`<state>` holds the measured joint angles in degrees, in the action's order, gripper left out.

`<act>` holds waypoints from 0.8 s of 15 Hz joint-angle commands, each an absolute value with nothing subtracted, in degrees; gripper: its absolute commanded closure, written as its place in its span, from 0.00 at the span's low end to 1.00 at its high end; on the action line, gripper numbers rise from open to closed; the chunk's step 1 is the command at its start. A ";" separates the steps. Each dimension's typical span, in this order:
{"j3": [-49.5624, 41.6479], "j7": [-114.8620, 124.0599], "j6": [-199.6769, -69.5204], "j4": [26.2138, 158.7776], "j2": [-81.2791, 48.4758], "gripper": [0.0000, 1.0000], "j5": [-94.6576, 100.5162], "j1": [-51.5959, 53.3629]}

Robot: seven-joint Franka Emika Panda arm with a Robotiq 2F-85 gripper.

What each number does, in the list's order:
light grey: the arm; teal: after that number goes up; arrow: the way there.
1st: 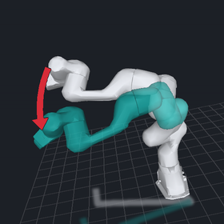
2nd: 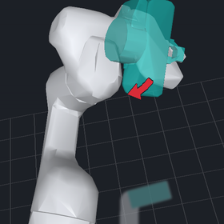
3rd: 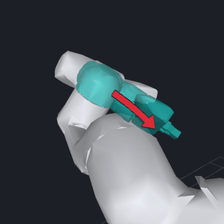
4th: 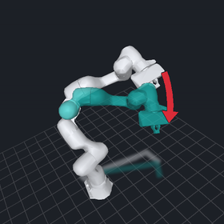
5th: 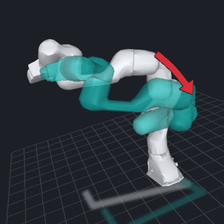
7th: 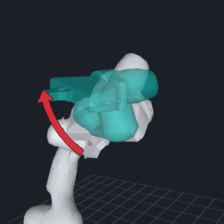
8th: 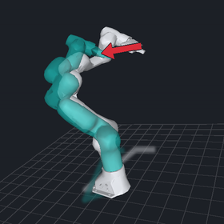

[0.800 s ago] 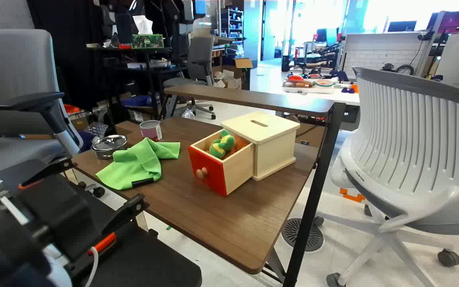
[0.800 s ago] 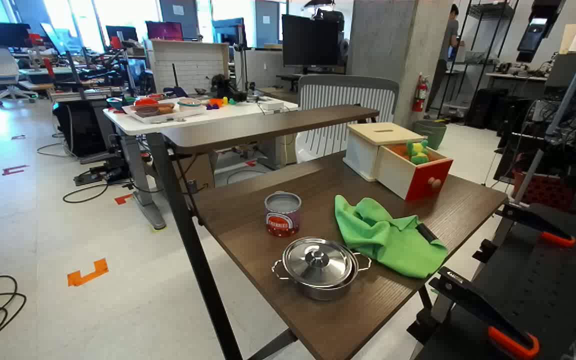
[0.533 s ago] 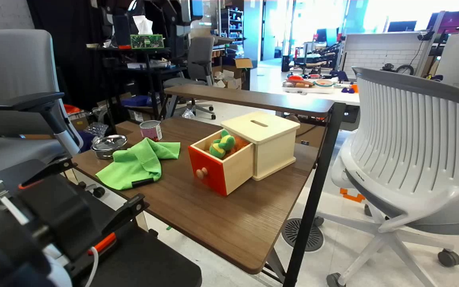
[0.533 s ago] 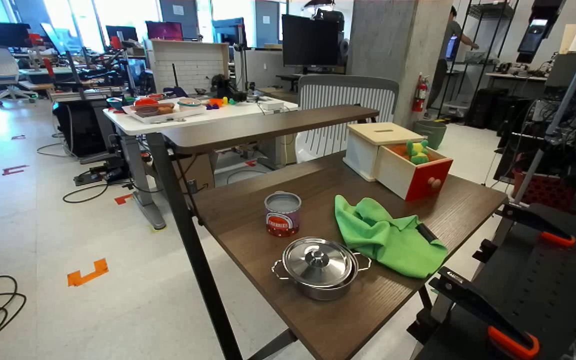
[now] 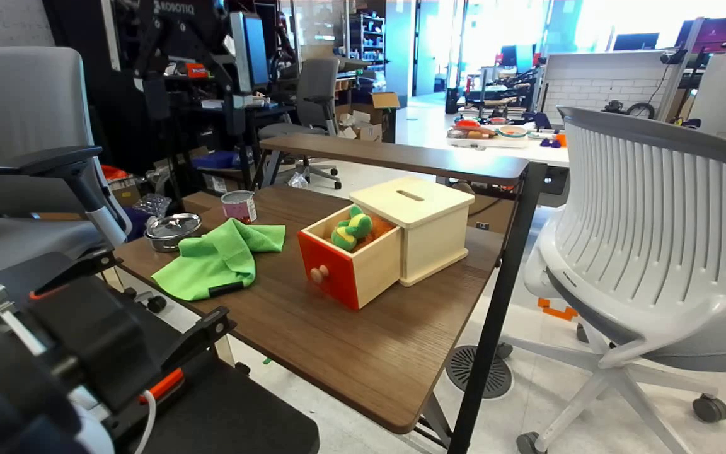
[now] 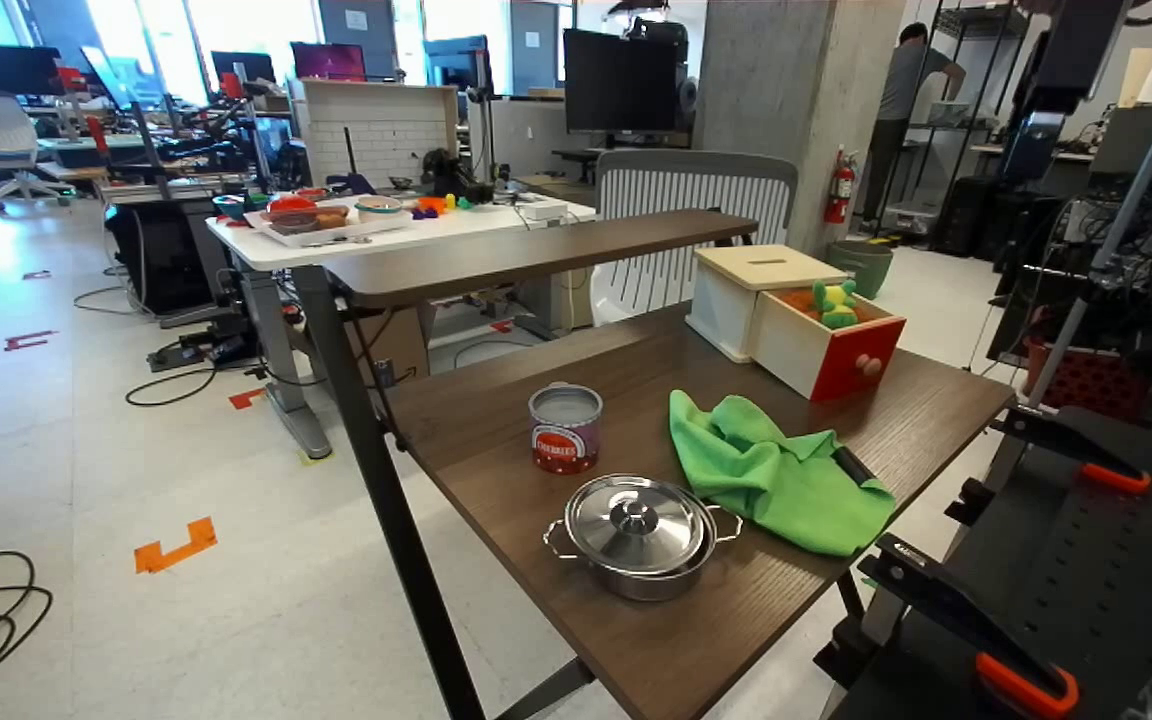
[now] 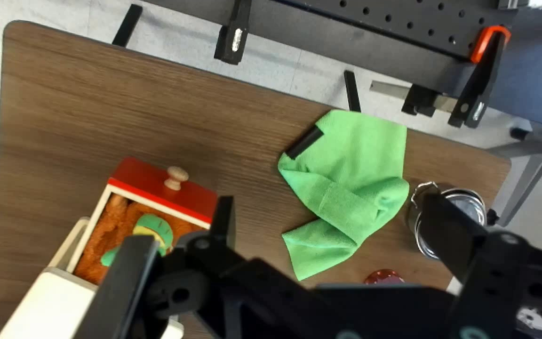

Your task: Uncover the pot

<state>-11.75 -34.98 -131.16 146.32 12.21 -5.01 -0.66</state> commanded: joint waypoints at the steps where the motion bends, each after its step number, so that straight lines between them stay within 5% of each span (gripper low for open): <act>1: -6.63 -31.29 -139.47 149.51 8.10 0.00 -4.73 1.52; 12: 10.08 -21.10 -165.29 148.40 -13.43 0.00 -9.75 7.57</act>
<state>6.41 -22.23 -160.39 151.52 -7.26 -7.27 7.86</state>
